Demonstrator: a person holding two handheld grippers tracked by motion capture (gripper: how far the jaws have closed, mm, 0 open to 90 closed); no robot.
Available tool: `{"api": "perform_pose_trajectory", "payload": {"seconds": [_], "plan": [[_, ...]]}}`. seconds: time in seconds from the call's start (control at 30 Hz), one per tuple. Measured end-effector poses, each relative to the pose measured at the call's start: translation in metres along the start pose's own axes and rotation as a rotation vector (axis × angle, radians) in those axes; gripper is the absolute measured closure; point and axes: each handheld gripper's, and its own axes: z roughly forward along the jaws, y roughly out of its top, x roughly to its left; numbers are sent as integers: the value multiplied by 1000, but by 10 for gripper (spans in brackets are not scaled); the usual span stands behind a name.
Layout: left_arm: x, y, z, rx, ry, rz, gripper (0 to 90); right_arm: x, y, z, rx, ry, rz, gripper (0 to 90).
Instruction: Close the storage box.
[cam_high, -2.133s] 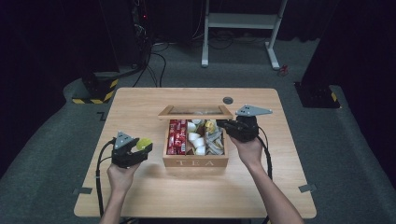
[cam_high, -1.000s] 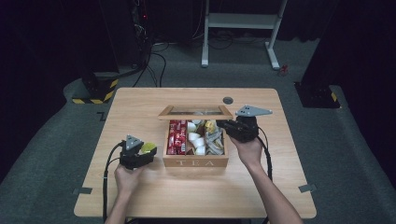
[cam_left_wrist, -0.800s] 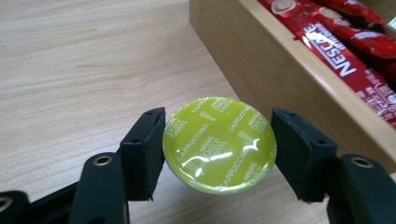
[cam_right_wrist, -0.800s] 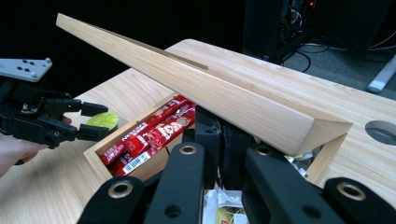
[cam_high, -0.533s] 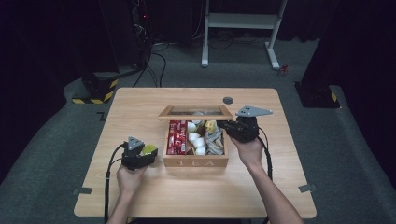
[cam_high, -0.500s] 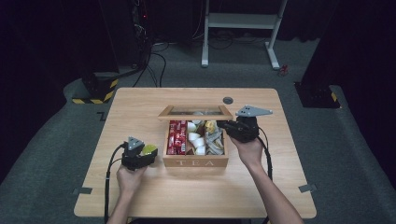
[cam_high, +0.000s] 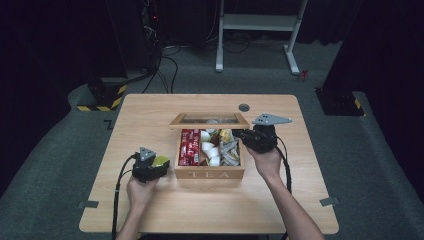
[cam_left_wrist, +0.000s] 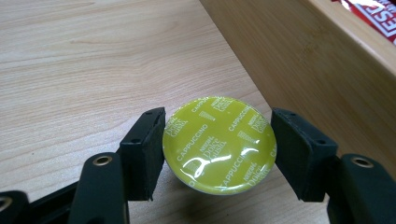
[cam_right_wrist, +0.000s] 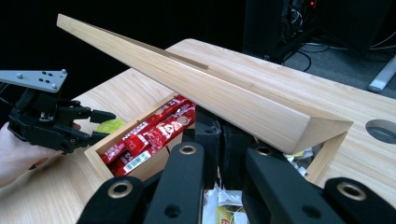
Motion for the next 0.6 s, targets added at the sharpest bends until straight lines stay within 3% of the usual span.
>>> {"api": "perform_pose_trajectory", "payload": {"seconds": [0.3,0.6], "plan": [[0,-1,0,0,-2,5,373,0,1,0,1,2,-3,874],[2,1,-7,-23,-36,-10,266,-1,1,0,2,4,-4,871]]}}
